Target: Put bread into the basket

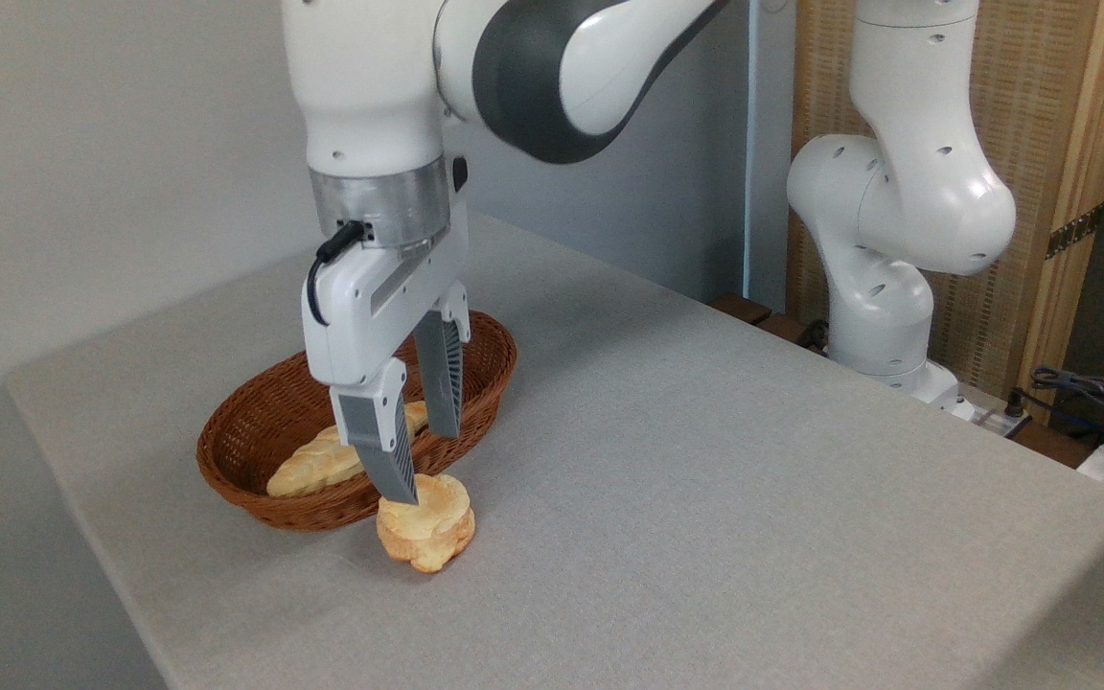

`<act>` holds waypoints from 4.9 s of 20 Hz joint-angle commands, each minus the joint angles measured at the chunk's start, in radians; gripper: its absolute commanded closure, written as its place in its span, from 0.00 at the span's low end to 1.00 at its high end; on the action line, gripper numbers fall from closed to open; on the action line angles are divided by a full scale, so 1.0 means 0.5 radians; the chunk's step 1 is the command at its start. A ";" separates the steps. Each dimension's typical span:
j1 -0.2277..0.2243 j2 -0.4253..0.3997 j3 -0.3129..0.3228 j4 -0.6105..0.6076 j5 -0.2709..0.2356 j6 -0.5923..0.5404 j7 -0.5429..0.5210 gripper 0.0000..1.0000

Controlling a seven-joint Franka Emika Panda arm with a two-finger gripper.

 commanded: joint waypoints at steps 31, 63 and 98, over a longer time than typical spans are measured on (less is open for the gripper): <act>0.001 0.112 -0.058 -0.294 0.062 0.157 0.803 0.93; 0.004 0.014 -0.370 0.286 -0.579 -0.591 -1.433 0.17; 0.041 0.014 -0.085 0.666 -0.043 -0.690 -2.041 0.00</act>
